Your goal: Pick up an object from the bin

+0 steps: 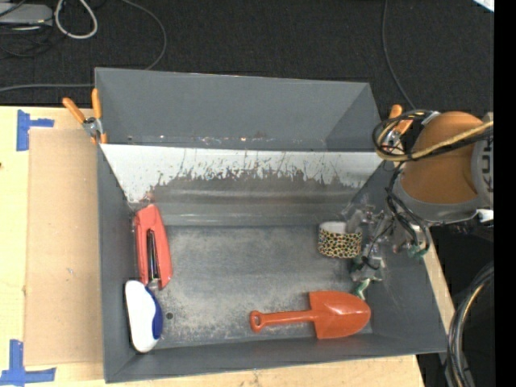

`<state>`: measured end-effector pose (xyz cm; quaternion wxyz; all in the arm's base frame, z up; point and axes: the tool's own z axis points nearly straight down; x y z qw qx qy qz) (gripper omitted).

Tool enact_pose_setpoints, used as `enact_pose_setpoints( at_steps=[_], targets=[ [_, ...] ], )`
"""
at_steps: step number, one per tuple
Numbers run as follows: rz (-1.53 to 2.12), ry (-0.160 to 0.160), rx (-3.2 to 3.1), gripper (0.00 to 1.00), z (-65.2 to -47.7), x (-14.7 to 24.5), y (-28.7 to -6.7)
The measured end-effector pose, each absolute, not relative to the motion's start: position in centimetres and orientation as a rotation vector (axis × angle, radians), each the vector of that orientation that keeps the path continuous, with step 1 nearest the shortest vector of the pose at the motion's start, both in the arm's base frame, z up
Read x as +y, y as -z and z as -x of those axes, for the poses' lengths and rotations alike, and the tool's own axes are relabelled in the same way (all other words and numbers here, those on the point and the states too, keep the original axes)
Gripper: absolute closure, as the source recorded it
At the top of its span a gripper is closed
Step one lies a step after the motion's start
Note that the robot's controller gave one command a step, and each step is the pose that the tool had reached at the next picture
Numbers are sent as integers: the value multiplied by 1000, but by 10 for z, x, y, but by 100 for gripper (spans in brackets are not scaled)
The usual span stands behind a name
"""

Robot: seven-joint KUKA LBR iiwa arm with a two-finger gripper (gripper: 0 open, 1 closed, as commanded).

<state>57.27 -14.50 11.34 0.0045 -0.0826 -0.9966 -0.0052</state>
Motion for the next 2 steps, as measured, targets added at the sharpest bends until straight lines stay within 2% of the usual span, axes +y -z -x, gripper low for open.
enact_pose_setpoints(
  at_steps=[1,2],
  targets=[
    [275,17,-3117,0,-574,-146,-111],
    [330,19,-3110,100,-572,-135,-86]
  ],
)
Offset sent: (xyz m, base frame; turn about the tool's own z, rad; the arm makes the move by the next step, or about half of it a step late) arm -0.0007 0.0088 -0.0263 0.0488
